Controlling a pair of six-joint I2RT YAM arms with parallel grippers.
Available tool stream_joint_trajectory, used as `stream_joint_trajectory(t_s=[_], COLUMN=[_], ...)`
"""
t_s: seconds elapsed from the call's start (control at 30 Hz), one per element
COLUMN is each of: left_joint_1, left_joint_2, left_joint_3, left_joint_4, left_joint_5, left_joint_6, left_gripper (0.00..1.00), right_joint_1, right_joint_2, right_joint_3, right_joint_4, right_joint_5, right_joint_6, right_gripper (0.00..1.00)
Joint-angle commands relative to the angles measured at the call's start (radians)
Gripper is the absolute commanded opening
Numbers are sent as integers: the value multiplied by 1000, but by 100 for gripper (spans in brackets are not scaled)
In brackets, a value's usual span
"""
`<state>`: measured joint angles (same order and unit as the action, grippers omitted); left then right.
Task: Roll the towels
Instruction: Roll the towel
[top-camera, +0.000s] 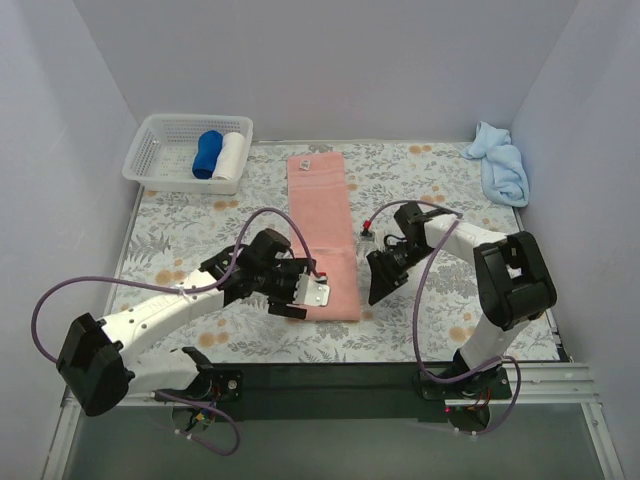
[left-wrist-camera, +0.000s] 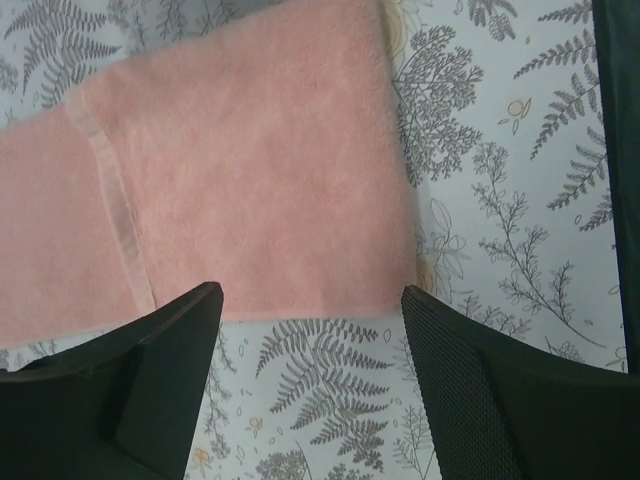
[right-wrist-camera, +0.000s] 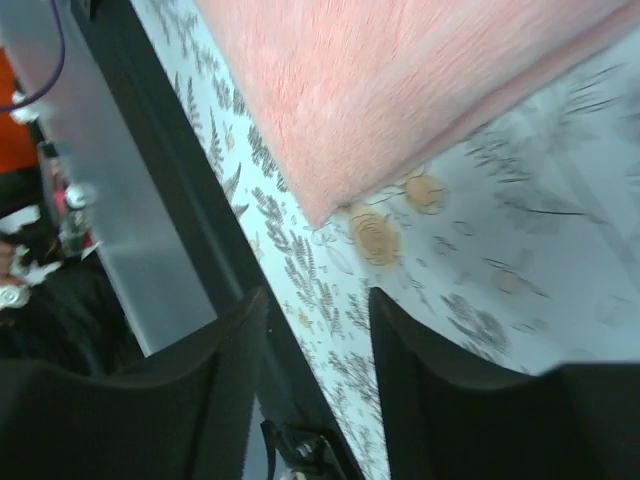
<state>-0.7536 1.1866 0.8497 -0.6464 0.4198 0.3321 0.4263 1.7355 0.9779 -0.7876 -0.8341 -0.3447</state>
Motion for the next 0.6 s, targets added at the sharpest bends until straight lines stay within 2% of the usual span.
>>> stream_joint_trajectory(t_s=[0.0,0.13,0.17,0.23,0.33,0.57], left_joint_1=[-88,-254,-272,-315,-332,-345], left_joint_2=[-33,2,10,39,48,110], left_joint_3=[-40,-118,-139,-155,-184,-232], left_joint_4=[91,154,171,214,264,359], left_joint_5=[-75,-177,-200,-252,-286,-368], left_joint_6=[-22,-51,-79,-102,-137,-88], left_gripper=[67,56,55,53,51,46], right_joint_1=[-34,9,18,48,78,118], right_joint_2=[-88,-4,21,88,153,272], right_joint_3=[125,266,313,344,370,332], right_joint_4=[-56,-2,4,30,97,215], right_joint_5=[38,1,-6,-19,-17,24], right_joint_6=[-60,42,64,85,141,196], right_gripper=[43,33,28,27,26,24])
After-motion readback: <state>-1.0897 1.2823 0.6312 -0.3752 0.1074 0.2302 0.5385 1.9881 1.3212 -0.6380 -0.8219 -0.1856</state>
